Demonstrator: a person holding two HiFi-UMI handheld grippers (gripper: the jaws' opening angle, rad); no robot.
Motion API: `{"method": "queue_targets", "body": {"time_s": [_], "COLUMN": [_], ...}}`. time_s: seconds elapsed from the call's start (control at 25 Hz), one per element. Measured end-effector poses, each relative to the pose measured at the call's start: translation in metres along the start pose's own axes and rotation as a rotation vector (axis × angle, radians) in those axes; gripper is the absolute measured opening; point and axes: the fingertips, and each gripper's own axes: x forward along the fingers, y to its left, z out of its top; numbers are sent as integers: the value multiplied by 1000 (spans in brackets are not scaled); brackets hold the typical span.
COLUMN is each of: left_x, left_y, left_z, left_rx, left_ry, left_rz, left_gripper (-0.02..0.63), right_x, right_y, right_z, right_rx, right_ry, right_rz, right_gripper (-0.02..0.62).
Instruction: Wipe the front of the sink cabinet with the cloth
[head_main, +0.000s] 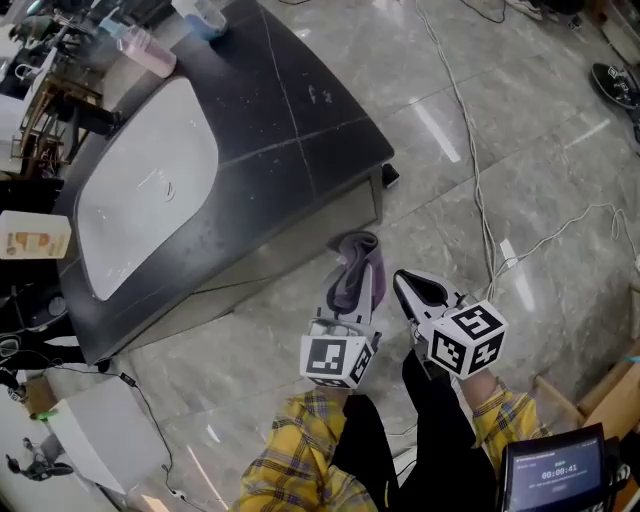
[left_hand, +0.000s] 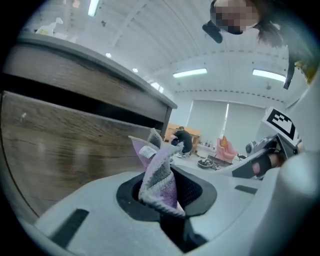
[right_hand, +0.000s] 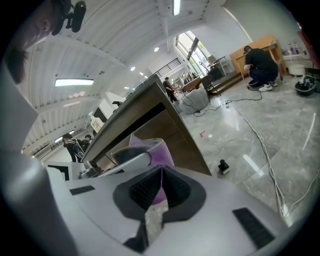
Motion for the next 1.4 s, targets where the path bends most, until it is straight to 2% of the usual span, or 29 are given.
{"method": "queue_targets", "body": {"time_s": [0.16, 0.56, 1.04, 1.2, 1.4], "left_x": [-32, -120, -236, -270, -318], "left_y": [5, 23, 54, 59, 70], "left_z": [24, 90, 157, 181, 196], "left_rx": [13, -23, -33, -28, -29], "left_ry": [-26, -118, -213, -263, -287], "left_rz": [23, 120, 221, 234, 279], "left_gripper": [52, 52, 52, 51, 51], "right_x": [-1, -8, -12, -14, -20], "right_y": [33, 123, 248, 284, 322], "right_z": [10, 34, 41, 42, 34], "right_rx": [-22, -92, -191, -222, -259], "right_ry": [-15, -32, -22, -22, -9], "right_rz": [28, 98, 207, 242, 278], "right_gripper": [6, 6, 6, 6, 6]}}
